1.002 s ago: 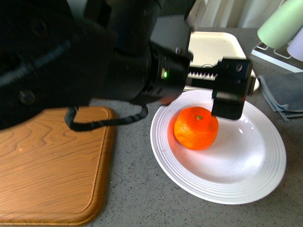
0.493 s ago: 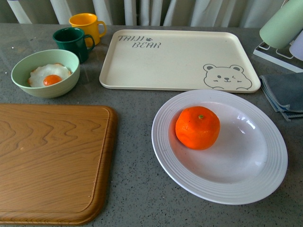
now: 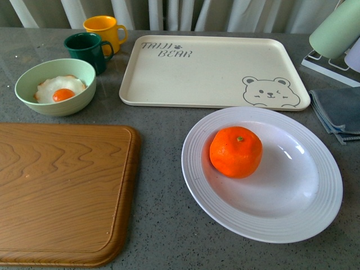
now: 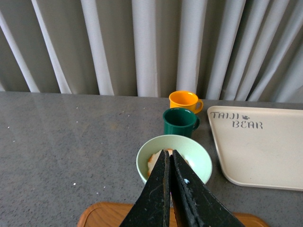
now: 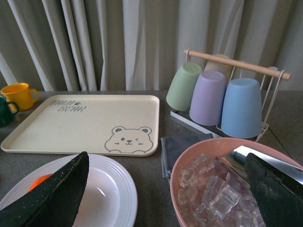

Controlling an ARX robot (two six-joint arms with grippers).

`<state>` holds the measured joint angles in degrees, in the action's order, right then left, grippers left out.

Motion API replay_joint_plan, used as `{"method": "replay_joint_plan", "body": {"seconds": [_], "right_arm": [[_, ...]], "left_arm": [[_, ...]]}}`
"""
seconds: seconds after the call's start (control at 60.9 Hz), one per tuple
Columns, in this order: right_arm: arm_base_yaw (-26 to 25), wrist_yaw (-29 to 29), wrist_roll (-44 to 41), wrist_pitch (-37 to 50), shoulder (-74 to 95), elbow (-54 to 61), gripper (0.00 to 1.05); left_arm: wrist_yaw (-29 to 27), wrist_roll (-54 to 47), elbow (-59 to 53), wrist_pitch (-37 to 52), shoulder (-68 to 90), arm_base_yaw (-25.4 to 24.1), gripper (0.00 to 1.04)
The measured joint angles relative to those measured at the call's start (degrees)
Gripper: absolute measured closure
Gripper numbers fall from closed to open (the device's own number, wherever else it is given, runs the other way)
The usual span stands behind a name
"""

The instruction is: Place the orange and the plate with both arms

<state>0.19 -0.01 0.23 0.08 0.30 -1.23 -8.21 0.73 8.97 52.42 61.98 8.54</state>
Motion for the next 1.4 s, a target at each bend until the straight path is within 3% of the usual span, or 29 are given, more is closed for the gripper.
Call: {"method": "replay_joint_plan", "body": {"seconds": [0.214,0.296,0.361,0.444,1.396], "right_arm": [[0.0,0.0,0.0,0.0,0.0,0.0,0.09],[0.0,0.0,0.0,0.0,0.0,0.0,0.09],[0.0,0.0,0.0,0.0,-0.02,0.0,0.09],[0.0,0.0,0.0,0.0,-0.02,0.0,0.09],[0.0,0.0,0.0,0.0,-0.02,0.0,0.09]], "left_arm": [[2.56,-0.11,-4.92,-0.15,-5.66,-2.56,1.03],[3.54,-0.11,-6.38,-2.64,-8.44,-3.39,1.03],[7.61,-0.2,-6.97,-5.4,-11.89,-6.51,1.03],[7.67,-0.22,-7.43,-8.83,-16.26,-8.24,1.03],[8.22,-0.26,-8.13,-38.25,-47.87,-8.31,1.03]]}}
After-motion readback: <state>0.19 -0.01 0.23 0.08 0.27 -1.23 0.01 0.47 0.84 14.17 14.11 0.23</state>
